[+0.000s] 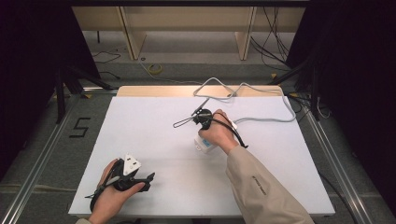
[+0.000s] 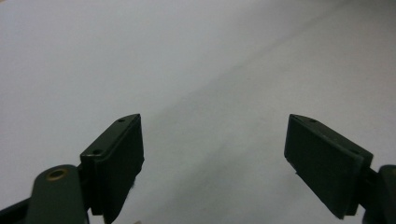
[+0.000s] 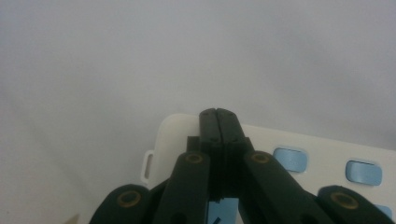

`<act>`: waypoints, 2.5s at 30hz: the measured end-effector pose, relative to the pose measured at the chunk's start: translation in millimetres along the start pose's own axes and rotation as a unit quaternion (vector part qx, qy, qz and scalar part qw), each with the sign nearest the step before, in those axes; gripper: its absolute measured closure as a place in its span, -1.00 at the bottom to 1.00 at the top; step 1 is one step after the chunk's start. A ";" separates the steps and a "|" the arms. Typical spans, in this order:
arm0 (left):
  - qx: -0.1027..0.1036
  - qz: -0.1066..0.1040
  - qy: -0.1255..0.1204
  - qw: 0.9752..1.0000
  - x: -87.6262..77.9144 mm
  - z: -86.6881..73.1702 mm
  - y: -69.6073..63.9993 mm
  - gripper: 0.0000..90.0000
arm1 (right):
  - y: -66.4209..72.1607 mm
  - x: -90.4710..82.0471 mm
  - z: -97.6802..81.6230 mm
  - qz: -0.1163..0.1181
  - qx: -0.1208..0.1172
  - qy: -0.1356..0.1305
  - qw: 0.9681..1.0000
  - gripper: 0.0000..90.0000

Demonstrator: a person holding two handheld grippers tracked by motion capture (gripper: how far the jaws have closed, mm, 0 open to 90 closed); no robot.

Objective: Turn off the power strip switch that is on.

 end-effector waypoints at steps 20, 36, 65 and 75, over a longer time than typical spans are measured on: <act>0.002 -0.001 0.002 1.000 0.3 0.0 0.1 -0.56 | 0.9 1.0 -1.1 -0.005 -0.003 -0.005 1.000 1.00; 0.001 -0.002 0.002 1.000 0.6 0.1 -0.2 -0.56 | -0.2 1.3 -3.5 0.001 0.002 -0.016 1.000 1.00; 0.000 -0.001 0.004 1.000 1.0 -0.4 -0.2 -0.56 | -8.7 -19.8 -44.7 0.008 -0.009 -0.036 0.999 0.99; 0.000 0.000 0.005 1.000 1.4 -0.4 -0.4 -0.56 | -15.4 -26.2 -74.8 0.013 0.003 -0.048 0.999 0.88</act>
Point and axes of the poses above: each handheld gripper's, and its own axes: x roughly forward along the jaws, z roughly out of its top, y roughly to its left, the point moved 3 cm from there along x, roughly forward along the jaws, and after that the axes turned 15 degrees about y, right-handed, at the moved point
